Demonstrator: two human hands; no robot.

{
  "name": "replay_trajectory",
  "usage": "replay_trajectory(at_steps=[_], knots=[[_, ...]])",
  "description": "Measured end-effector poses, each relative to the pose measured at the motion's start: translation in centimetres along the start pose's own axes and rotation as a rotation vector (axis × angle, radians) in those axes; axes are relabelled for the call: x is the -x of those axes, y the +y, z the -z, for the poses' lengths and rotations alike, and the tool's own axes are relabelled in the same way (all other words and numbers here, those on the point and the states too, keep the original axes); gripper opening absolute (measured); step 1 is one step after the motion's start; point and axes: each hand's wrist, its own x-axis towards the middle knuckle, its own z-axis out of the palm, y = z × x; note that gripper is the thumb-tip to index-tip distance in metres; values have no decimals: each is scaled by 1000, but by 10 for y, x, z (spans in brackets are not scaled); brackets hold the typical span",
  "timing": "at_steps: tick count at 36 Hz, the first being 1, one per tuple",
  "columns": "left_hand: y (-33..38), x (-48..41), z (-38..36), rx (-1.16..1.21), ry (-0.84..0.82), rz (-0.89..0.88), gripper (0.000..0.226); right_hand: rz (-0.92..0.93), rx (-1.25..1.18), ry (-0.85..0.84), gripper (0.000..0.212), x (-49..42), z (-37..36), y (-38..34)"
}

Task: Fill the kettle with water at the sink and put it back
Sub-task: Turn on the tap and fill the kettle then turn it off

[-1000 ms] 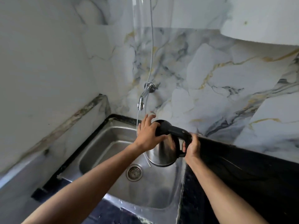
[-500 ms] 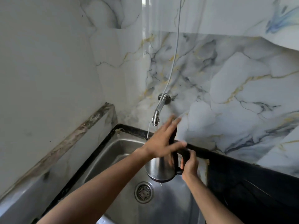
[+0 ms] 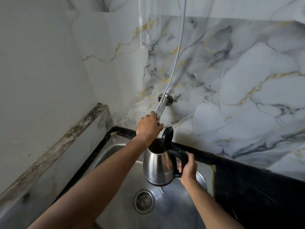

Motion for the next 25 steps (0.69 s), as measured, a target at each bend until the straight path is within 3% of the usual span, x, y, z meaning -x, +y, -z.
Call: replay_trajectory(at_steps=[11, 15, 17, 20, 25], knots=[[-18, -19, 12, 133, -217, 12, 33, -5, -55, -33, 35, -7, -6, -9], [-31, -21, 18, 361, -305, 74, 35, 0, -41, -30, 36, -7, -10, -10], [-39, -20, 21, 599, -347, 144, 37, -2, -45, -28, 35, -7, -11, -10], [-51, -17, 29, 941, -418, 254, 58, -5, -49, -31, 35, -7, -12, -10], [-61, -13, 39, 1143, -454, 301, 84, 3, -33, -41, 39, -5, -13, -8]])
